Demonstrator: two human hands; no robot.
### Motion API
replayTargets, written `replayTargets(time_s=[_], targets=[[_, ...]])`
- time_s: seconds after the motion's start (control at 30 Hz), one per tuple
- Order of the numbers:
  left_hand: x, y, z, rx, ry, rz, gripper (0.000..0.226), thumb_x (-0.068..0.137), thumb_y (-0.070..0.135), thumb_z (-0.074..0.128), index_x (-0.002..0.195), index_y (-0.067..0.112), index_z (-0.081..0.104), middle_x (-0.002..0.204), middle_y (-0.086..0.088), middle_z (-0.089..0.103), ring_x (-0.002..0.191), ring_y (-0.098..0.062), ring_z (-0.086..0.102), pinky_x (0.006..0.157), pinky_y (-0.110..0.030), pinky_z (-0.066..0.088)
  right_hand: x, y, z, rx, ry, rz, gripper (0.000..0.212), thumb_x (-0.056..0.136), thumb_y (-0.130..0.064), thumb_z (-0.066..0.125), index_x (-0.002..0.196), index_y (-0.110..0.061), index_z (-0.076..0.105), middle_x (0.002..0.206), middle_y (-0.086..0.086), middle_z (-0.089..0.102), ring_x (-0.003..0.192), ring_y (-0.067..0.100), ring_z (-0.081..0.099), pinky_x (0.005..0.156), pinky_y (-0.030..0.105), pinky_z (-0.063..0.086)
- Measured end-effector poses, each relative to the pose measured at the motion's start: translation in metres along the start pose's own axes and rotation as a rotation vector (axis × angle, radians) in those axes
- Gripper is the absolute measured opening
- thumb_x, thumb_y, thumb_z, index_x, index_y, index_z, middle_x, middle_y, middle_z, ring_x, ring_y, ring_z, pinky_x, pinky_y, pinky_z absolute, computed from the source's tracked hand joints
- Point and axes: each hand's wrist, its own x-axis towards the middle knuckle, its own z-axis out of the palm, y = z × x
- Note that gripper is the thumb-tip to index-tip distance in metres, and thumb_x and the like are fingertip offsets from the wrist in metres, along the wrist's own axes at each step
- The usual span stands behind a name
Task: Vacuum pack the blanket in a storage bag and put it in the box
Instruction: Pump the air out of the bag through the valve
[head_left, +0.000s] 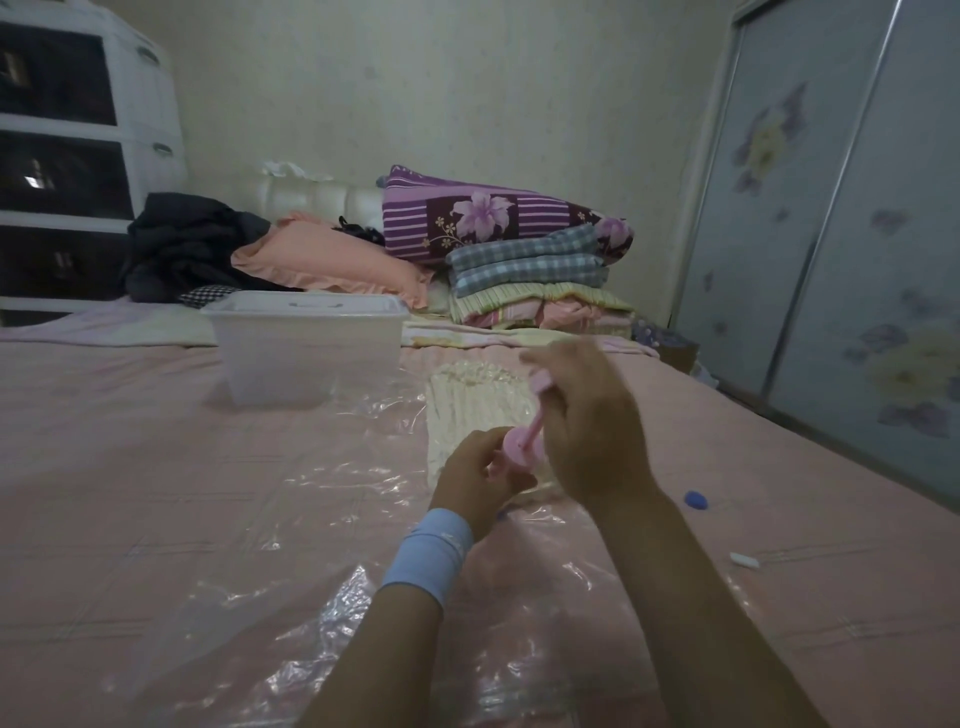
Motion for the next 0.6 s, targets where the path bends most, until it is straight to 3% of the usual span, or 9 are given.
replayTargets(time_s=[0.1,0.17,0.27,0.37,0.47,0.53,0.6], targets=[[-0.002,0.0,0.004,0.032,0.001,0.017,0.035,0.077,0.021,0.074,0.087,0.049,0.056,0.099,0.004,0.06,0.089,-0.015,0.061,0.086,-0.039,0.054,-0.029,0.013,0.018,-0.099,-0.293,0.125,0.048,0.09,-0.034,0.03,0.11,-0.016,0.068,0.105,0.001,0.063,0.09,0.019,0.058,0.074,0.03,0.047],[-0.003,-0.001,0.007,0.044,0.002,0.017,0.032,0.079,0.021,0.073,0.088,0.046,0.057,0.097,0.004,0.06,0.088,-0.015,0.061,0.086,-0.038,0.053,-0.031,0.017,0.014,-0.135,-0.34,0.124,0.041,0.09,-0.034,0.034,0.104,-0.017,0.068,0.101,0.0,0.064,0.084,0.021,0.06,0.07,0.029,0.043],[-0.003,-0.003,0.008,-0.005,0.027,0.008,0.039,0.076,0.015,0.078,0.1,0.041,0.063,0.101,0.006,0.06,0.092,-0.013,0.061,0.086,-0.035,0.053,-0.011,0.01,-0.009,-0.118,-0.197,-0.004,0.024,0.093,-0.023,0.043,0.095,-0.015,0.066,0.091,0.0,0.064,0.076,0.019,0.057,0.07,0.037,0.05],[-0.002,-0.006,0.005,-0.023,0.022,0.014,0.05,0.073,0.01,0.08,0.101,0.047,0.06,0.106,0.008,0.06,0.099,-0.012,0.059,0.089,-0.026,0.049,0.012,-0.004,-0.036,-0.104,0.058,-0.109,0.022,0.097,-0.018,0.047,0.094,-0.011,0.067,0.09,0.002,0.064,0.081,0.016,0.056,0.075,0.032,0.047],[-0.002,-0.007,0.005,0.013,0.008,0.028,0.047,0.073,0.012,0.08,0.107,0.04,0.063,0.107,0.008,0.061,0.099,-0.009,0.058,0.088,-0.022,0.048,0.019,-0.008,-0.039,-0.133,0.232,-0.142,0.018,0.098,-0.012,0.053,0.095,-0.006,0.069,0.09,0.006,0.066,0.084,0.019,0.057,0.075,0.03,0.045],[-0.003,-0.007,0.006,0.006,-0.004,0.03,0.046,0.073,0.012,0.08,0.11,0.034,0.066,0.107,0.006,0.062,0.098,-0.01,0.059,0.087,-0.021,0.049,0.007,0.0,-0.024,-0.103,0.204,-0.084,0.022,0.099,-0.013,0.048,0.096,-0.008,0.069,0.093,0.006,0.066,0.087,0.021,0.059,0.076,0.034,0.048],[-0.003,-0.005,0.008,0.025,-0.01,0.026,0.04,0.074,0.014,0.078,0.108,0.031,0.067,0.103,0.005,0.062,0.092,-0.01,0.059,0.082,-0.018,0.048,-0.016,0.01,-0.003,-0.096,-0.024,0.033,0.031,0.096,-0.022,0.039,0.1,-0.013,0.068,0.1,0.003,0.064,0.088,0.021,0.058,0.074,0.037,0.051]])
